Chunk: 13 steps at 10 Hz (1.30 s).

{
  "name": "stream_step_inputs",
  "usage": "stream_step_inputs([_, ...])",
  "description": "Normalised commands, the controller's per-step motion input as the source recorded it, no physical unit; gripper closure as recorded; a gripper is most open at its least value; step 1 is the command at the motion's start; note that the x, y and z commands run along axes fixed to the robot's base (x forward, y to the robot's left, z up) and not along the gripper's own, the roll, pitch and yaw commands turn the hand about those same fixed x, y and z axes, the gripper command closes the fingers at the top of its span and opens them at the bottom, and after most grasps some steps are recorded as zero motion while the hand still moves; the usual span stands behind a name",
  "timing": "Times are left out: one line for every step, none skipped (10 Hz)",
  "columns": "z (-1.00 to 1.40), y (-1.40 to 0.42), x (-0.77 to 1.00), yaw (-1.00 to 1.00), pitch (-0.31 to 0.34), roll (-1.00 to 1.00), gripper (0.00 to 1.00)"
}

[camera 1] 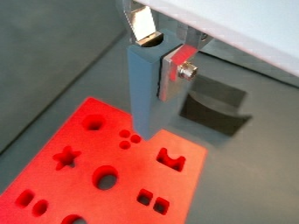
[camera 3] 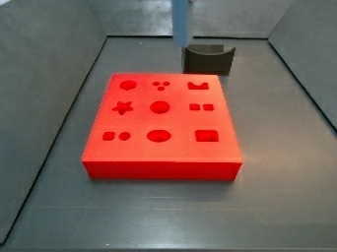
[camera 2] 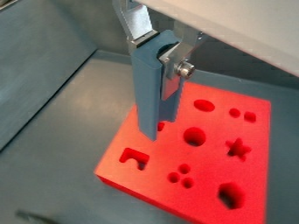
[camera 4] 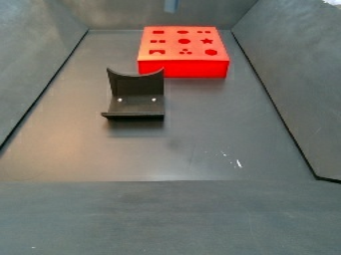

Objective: Insert the arch object.

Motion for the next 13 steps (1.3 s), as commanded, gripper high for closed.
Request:
stream_step_inputs([-0.25,0.13,0.27,-0.86,-0.117,-0.04,1.0])
stream_step_inputs([-0.24,0.21,0.35,-0.8,0.0,0.0,1.0])
stream_step_inputs([-0.24,0.3,0.37,-0.66,0.071,0.04,1.0])
stream_step_inputs([-0.27,0.32,0.28,-0.63,0.16,0.07,1.0])
stream_step_inputs([-0.23,0.3,0.23,-0.67,0.157,0.06,1.0])
stream_step_inputs([-0.26,0.2,0.25,-0.77,0.023,0.08,1.0])
stream_step_inputs([-0.29,0.1,0.18,-0.75,0.083,0.06,1.0])
stream_step_inputs([-0.35,0.15,0.03,-0.81,0.144,0.08,1.0])
stream_step_inputs([-0.31,0.07,0.0,-0.84,0.136,0.11,1.0])
stream_step_inputs([-0.3,0.05,0.0,-0.81,0.21,0.12,1.0])
stream_step_inputs([-0.2,0.0,-0.03,-0.69,0.4,0.1,1.0])
stream_step_inputs([-0.12,0.0,0.0,-0.66,0.349,0.07,1.0])
stream_step_inputs([-0.03,-0.01,0.11,-0.66,0.193,0.04,1.0])
